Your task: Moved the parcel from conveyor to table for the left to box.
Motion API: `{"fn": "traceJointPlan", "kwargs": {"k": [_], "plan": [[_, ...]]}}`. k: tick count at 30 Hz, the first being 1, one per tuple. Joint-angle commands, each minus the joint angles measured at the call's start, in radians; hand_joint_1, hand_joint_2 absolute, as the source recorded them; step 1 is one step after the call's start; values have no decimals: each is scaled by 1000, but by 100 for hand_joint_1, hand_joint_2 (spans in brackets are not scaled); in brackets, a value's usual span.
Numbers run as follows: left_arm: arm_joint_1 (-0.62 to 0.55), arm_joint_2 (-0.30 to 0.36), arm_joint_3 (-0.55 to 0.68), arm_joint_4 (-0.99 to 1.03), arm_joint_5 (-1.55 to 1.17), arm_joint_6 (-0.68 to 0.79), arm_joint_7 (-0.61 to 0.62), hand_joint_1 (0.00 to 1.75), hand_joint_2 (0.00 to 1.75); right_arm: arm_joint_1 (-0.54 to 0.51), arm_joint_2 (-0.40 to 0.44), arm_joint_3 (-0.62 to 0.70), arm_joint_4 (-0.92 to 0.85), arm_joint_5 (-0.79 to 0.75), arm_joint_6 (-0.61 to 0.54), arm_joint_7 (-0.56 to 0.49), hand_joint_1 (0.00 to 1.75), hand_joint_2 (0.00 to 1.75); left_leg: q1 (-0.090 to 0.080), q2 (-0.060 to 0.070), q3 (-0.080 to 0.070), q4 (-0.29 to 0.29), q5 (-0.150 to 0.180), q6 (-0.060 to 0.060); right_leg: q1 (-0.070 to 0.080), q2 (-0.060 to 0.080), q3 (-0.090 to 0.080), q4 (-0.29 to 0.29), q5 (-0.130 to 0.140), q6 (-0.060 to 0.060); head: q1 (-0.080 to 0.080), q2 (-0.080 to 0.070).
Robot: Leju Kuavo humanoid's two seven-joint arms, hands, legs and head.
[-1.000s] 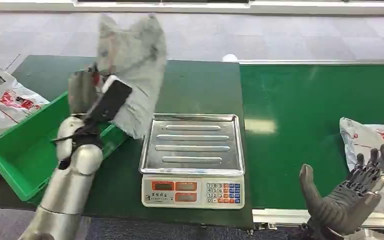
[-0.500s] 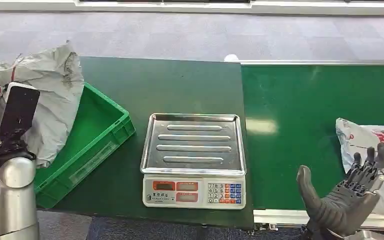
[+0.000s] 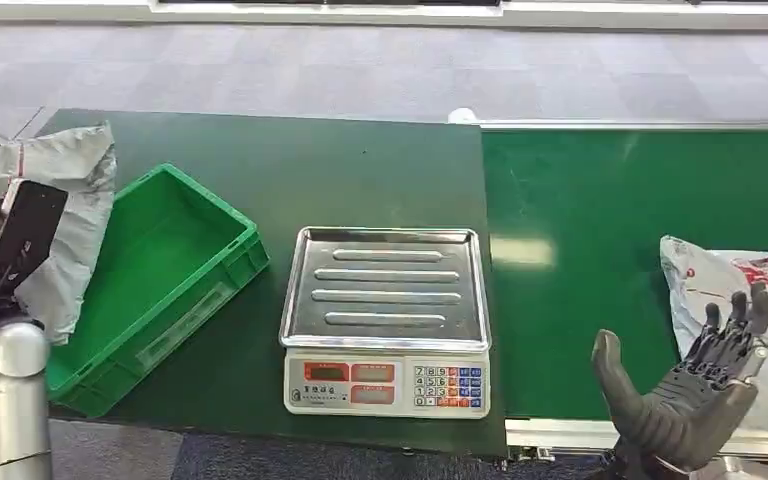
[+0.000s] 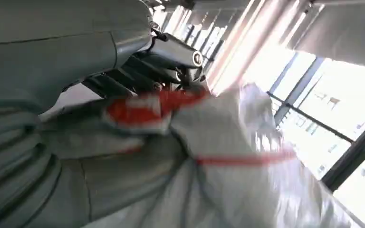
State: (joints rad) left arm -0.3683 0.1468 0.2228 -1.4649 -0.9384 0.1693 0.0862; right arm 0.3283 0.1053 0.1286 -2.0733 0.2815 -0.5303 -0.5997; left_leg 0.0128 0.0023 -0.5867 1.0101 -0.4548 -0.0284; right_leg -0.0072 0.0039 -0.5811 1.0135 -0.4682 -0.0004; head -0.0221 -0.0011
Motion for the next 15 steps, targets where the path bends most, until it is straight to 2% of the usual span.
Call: {"fn": "traceJointPlan", "kwargs": {"k": [1, 15], "plan": [[36, 1, 16, 77, 40, -16, -43, 0, 175, 9, -2, -41, 17, -12, -4, -1, 0, 175, -1, 0, 2, -2, 0, 1, 0, 0, 2, -1, 0, 0, 0, 0], [79, -10, 45, 23, 70, -25, -43, 0, 175, 19, -36, -9, 37, -24, -25, 9, 0, 175, 0, 0, 2, -2, 0, 2, 0, 0, 2, -2, 0, 0, 0, 0]]}}
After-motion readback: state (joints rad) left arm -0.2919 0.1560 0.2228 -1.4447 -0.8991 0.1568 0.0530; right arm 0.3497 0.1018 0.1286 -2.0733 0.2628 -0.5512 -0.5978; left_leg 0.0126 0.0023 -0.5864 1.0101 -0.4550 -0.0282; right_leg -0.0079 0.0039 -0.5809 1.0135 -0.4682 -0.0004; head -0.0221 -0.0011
